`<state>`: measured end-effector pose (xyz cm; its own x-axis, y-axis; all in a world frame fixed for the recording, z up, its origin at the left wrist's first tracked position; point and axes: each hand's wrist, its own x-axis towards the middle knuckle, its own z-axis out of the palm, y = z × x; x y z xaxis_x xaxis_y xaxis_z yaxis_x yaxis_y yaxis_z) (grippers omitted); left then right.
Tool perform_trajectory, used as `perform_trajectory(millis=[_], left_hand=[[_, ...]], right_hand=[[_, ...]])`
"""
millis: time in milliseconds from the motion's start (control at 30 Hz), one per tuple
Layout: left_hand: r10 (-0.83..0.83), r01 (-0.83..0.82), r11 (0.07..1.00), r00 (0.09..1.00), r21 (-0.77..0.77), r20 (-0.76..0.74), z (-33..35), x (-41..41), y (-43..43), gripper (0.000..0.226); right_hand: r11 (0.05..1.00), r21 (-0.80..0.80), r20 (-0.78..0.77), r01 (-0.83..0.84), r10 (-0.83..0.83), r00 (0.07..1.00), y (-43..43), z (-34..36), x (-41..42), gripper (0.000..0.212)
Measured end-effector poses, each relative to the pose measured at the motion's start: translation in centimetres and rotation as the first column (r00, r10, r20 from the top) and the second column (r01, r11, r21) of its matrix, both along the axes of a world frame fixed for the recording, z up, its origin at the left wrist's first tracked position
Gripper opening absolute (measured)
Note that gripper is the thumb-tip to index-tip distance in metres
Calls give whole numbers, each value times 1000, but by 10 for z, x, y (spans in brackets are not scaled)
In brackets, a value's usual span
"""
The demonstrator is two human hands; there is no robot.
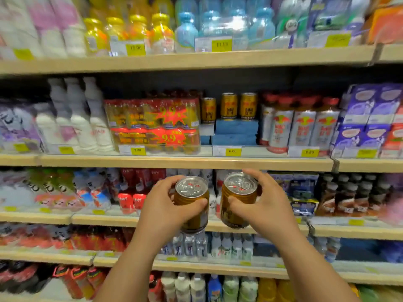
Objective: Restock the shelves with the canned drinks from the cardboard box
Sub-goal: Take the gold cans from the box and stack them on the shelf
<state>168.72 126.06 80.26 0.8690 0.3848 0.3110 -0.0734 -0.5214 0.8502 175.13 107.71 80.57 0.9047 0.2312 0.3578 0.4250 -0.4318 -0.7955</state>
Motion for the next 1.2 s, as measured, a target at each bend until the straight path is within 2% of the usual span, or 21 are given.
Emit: perform_trajectory(millis=[133,333,567,767,867,967,1100,1200], left_hand=[[-4,6,999,999,-48,45,29,10,10,48],[-37,41,996,997,-76,61,45,48,41,53],[-19,19,1000,1000,-2,24,50,97,61,54],[32,-32,999,999,25,5,48,127,63,51],[71,-71,997,997,14,8,48,134,60,44],[103,-103,995,995,-13,15,50,138,58,43],[125,-124,992,992,-35,30,56,136,58,40],[134,-132,990,990,-60,41,61,133,58,43]], right_hand=[[999,34,25,-3,2,1000,10,38,13,60],[997,64,16,40,-41,999,45,54,39,64],[992,74,11,100,-101,995,63,51,83,65],[987,139,49,78,-86,995,73,74,165,63],[994,100,77,40,-48,996,89,83,209,64],[1000,3,30,10,-10,1000,107,82,239,66],[991,-128,-54,-40,34,998,123,68,260,43],[984,-170,-76,-55,43,996,128,61,265,48]])
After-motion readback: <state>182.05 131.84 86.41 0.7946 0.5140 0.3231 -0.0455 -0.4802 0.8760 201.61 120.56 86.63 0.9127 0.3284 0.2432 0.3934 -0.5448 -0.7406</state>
